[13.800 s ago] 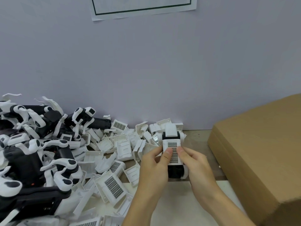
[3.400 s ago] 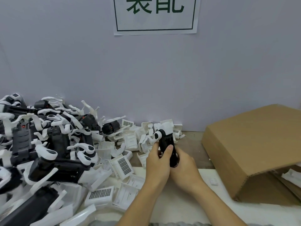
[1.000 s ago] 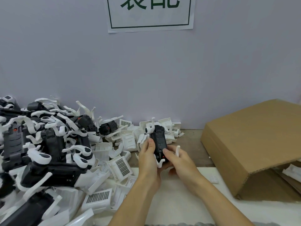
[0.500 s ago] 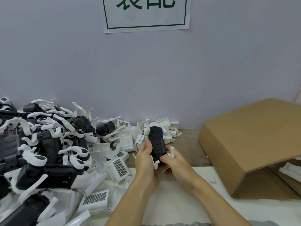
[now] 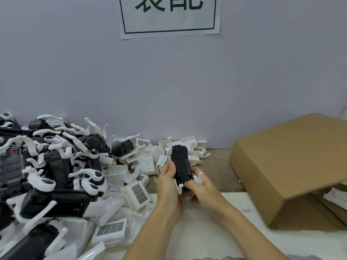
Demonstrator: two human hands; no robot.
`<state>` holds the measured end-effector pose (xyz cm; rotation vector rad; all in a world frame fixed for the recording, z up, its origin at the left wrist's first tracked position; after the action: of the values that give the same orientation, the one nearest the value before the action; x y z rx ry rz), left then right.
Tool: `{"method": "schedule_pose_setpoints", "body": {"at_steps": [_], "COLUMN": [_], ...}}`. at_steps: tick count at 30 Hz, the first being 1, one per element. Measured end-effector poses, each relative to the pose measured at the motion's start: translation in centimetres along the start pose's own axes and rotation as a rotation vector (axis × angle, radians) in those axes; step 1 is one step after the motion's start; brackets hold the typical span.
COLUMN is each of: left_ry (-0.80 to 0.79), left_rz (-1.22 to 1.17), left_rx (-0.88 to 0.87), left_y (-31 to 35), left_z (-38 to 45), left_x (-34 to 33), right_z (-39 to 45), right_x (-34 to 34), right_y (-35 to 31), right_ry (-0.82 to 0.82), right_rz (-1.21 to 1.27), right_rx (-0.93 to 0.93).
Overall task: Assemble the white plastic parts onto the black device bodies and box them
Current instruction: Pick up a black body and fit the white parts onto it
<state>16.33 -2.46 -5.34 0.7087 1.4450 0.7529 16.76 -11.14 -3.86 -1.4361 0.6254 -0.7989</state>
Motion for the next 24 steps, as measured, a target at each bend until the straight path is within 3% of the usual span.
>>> {"method": "schedule_pose_setpoints", "body": {"at_steps": [24], "left_ry": [0.008], "left_rz": [0.115], "left_rx": [-0.042], "left_y": [0.43], "left_z": [0.38], "left_x": [-0.02], "right_z": [0.23], "right_x": [0.12], "right_y": [0.30], "right_ry": [-0.004], "right_rz": [0.036], "right_rx": [0.012]}}
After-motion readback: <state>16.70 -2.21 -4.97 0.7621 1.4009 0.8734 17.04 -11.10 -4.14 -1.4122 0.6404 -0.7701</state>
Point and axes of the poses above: each hand's wrist, its own z-axis towards the middle knuckle, its own x-axis out of the back of the hand, y = z × x, the point moved 10 cm from there along z, towards the middle knuckle, and after that the axes turned 15 degrees about -y, right-handed, at the moved point
